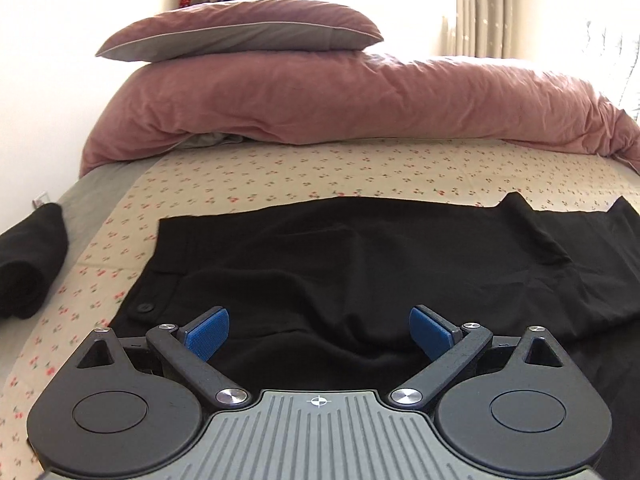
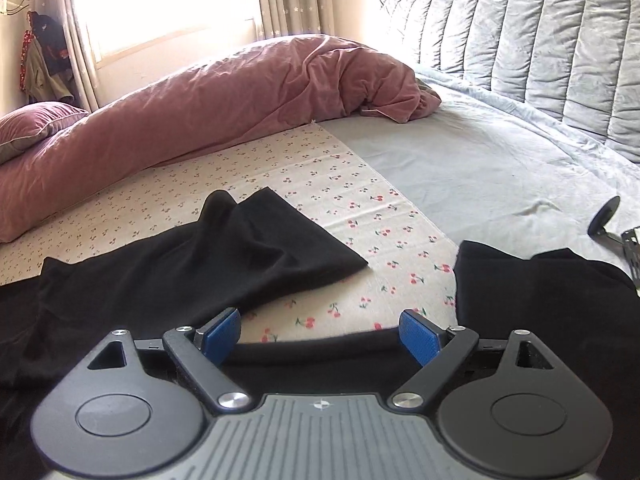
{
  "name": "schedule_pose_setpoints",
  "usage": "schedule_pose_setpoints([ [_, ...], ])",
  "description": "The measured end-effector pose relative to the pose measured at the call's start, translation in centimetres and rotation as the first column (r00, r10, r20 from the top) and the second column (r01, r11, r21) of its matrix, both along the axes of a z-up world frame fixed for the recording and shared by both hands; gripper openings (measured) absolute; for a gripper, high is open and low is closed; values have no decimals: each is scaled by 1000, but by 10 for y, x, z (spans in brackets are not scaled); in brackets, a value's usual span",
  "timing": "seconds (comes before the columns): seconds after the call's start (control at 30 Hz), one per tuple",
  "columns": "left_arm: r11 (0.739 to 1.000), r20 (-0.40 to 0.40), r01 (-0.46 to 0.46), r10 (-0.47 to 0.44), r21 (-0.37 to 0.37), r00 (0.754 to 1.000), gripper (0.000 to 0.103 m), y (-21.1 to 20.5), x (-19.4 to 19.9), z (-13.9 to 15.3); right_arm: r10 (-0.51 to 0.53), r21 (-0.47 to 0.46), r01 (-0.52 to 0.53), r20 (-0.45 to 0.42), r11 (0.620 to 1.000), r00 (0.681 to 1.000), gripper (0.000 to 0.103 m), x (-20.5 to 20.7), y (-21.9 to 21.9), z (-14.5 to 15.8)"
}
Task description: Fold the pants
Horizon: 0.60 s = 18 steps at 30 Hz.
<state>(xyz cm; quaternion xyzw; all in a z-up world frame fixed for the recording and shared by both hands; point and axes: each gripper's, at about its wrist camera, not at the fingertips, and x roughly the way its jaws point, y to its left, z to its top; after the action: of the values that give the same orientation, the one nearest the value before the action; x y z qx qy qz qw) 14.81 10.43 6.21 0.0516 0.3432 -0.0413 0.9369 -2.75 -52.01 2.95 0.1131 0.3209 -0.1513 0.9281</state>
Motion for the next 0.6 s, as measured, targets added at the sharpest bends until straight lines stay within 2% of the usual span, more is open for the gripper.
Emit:
schedule_pose_setpoints([
  [0.17, 994, 2, 92, -92, 57, 996, 98, -29, 57, -21, 4, -1, -4, -31, 1000, 1000, 86, 72, -26, -13],
  [0.33, 980, -20, 149, -148, 135, 989, 98, -49, 115, -46, -2, 69, 7, -65, 998, 998, 83, 137, -45, -37],
  [0.43, 966, -26, 191, -190, 172, 982, 98, -58, 148, -55, 23, 39, -20, -81, 999, 996, 83, 169, -43, -51],
  [0.5, 957, -30, 215, -213, 196, 977, 97, -64, 168, -60, 39, 8, -38, -108, 999, 993, 80, 192, -39, -59],
  [0.53, 954, -33, 225, -223, 200, 974, 96, -66, 176, -63, 46, 2, -47, -122, 999, 991, 75, 200, -37, -63],
  [0.6, 947, -47, 251, -246, 201, 968, 96, -70, 195, -69, 57, -24, -61, -149, 998, 987, 74, 216, -32, -70],
])
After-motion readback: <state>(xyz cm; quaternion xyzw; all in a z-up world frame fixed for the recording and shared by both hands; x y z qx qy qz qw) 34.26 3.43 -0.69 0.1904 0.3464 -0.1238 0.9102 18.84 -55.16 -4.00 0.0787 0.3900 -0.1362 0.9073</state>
